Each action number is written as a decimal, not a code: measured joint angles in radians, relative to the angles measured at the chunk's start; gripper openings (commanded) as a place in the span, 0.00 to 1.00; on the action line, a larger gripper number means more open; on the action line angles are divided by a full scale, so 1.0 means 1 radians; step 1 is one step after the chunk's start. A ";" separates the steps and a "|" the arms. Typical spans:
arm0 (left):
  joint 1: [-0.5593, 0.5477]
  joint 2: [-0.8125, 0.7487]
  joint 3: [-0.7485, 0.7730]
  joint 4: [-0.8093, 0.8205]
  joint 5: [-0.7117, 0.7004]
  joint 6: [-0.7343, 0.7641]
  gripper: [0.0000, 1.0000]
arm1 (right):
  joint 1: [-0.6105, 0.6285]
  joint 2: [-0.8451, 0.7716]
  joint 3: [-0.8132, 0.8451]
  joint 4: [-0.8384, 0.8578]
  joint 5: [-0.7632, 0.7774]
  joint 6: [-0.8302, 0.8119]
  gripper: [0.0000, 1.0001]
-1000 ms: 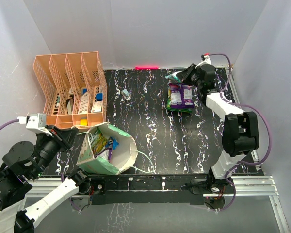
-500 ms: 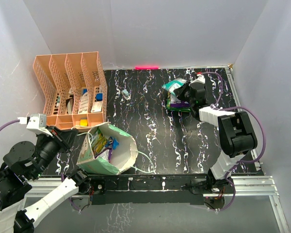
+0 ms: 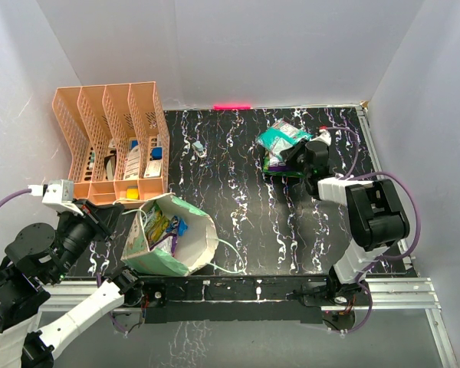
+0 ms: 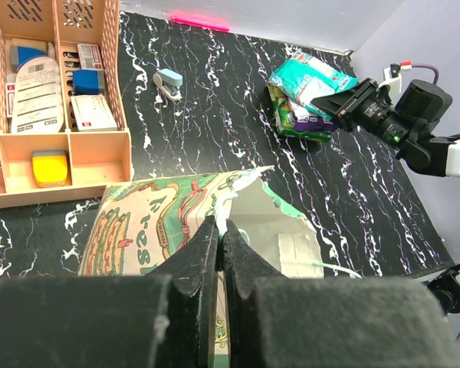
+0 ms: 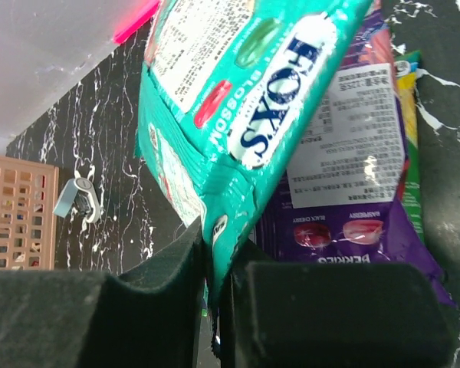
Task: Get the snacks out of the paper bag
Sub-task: Place the snack at the center of the board.
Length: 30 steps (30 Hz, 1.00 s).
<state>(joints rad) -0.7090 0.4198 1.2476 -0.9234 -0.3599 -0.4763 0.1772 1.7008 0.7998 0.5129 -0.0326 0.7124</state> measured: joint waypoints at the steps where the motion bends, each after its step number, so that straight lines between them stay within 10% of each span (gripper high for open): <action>1: 0.000 0.000 0.000 0.000 0.000 0.000 0.00 | -0.008 -0.004 -0.008 0.002 -0.004 0.008 0.13; 18: -0.002 0.000 0.000 0.000 0.001 -0.010 0.00 | -0.108 -0.046 -0.071 0.023 -0.222 0.102 0.43; 30: -0.002 0.005 0.000 0.002 0.002 -0.011 0.00 | -0.124 -0.402 -0.231 -0.366 -0.415 -0.099 0.67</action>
<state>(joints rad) -0.7113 0.4244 1.2476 -0.9211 -0.3576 -0.4877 0.0532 1.2987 0.5686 0.1471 -0.4477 0.6136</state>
